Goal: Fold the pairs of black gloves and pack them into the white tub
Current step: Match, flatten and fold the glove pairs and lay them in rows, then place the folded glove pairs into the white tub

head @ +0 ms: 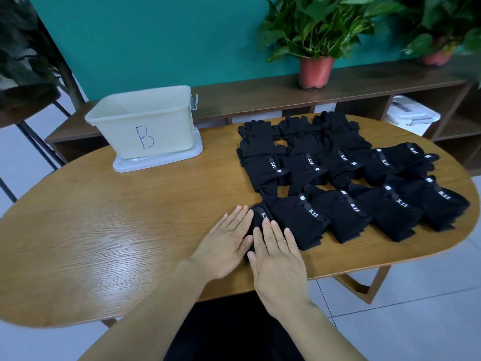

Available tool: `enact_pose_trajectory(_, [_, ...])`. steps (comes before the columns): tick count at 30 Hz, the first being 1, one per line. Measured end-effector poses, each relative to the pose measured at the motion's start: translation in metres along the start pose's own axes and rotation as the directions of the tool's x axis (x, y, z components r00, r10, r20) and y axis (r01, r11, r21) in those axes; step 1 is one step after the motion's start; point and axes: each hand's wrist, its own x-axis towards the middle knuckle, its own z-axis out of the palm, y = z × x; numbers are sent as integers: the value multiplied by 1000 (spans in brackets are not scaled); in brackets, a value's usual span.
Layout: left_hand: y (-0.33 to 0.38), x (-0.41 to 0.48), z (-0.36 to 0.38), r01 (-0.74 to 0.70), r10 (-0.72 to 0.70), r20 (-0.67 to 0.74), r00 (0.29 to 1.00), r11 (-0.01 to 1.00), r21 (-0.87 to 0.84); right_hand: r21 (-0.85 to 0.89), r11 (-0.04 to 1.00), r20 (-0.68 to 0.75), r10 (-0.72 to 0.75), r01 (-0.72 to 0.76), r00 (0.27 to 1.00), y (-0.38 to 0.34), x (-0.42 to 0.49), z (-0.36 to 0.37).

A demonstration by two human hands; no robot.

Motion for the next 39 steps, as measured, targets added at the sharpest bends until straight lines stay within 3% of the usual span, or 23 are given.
enact_pose_trajectory(6, [-9,-2,-11,24,-25,1,1000,994,105,-14,1000,61,1,0,998,0,1,-8])
enact_pose_trajectory(12, [-12,-16,-33,106,-104,-98,990,994,15,-58,998,92,-27,33,995,-3,13,-25])
enact_pose_trajectory(15, [-15,-27,-49,150,-149,-135,980,989,-4,-17,1000,15,-23,23,1000,-10,25,-47])
enact_pose_trajectory(19, [-23,-42,-73,202,-200,-177,964,979,-11,-46,993,64,-106,109,992,-21,46,-78])
enact_pose_trajectory(30, [-74,-73,-151,299,-305,-361,881,951,-74,-55,975,-15,-218,217,976,-97,132,-125])
enact_pose_trajectory(35, [-99,-84,-190,356,-364,-396,843,930,-97,-42,972,-9,-230,230,973,-126,175,-127])
enact_pose_trajectory(39, [-118,-87,-222,438,-431,-347,833,897,-65,-17,973,16,-230,230,973,-140,217,-123])
